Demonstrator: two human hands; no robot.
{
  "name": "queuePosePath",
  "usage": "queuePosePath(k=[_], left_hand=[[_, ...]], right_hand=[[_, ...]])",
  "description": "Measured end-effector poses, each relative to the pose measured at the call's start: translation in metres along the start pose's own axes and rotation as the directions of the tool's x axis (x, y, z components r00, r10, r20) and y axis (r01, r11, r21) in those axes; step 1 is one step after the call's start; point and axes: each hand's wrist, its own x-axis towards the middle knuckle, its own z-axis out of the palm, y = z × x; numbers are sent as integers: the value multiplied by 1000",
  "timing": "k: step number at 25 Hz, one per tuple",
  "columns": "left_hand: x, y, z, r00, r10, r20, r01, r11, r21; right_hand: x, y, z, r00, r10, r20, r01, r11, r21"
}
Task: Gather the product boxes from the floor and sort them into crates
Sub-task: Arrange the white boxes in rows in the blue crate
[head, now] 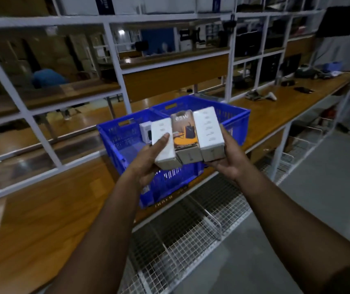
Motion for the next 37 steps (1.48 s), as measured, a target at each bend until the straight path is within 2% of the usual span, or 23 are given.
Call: queuePosePath(k=[5,8,12,14,17,19,20,22,23,24,25,26,28,29,30,34,37], left_hand=[[38,33,-24,989,16,-147,-28,996,-82],[60,40,-44,943,31,-330,-5,997,79],[94,35,-79,857,15,-516,130,961,243],[109,36,-92,848,14,-530,185,929,321],[121,29,-111,886,-63,-459,291,845,448],[123,24,-120,909,-120,-399,349,741,574],[125,23,-120,920,-144,-364,370,623,689],[131,20,-119,947,-141,-290,317,238,918],[134,18,-117,956,-122,-266,274,60,960],[138,15,-115,964,-104,-243,238,-61,969],[143,11,-117,968,-109,-227,216,-103,971],[148,7,-118,968,-127,-215,203,-100,974],[154,5,-121,965,-185,-184,171,-81,982],[156,7,-123,961,-211,-178,160,-97,982],[158,8,-126,959,-220,-178,154,-120,981],[163,15,-133,975,-125,-184,163,-160,974],[168,4,-139,982,-135,-132,123,-79,989]], right_hand=[[74,-24,32,999,13,43,-6,986,-168],[109,-26,49,998,38,48,-22,952,-304],[157,-12,58,993,109,39,-87,923,-375],[178,-4,59,990,137,10,-122,910,-396],[205,8,52,978,207,-13,-183,833,-522],[216,18,46,964,259,-65,-240,734,-635],[220,23,43,959,256,-121,-264,651,-712],[228,28,42,961,172,-218,-274,458,-846],[231,29,42,963,125,-238,-268,385,-883],[235,29,42,967,92,-237,-254,323,-912],[236,28,43,973,84,-215,-230,262,-937],[238,30,42,979,93,-179,-192,162,-968],[234,31,41,980,159,-119,-101,-121,-988],[232,33,40,975,187,-121,-76,-229,-970],[231,35,38,974,192,-121,-63,-282,-957],[230,41,34,995,73,-74,-47,-316,-948],[224,48,29,999,-33,-11,-19,-245,-969]])
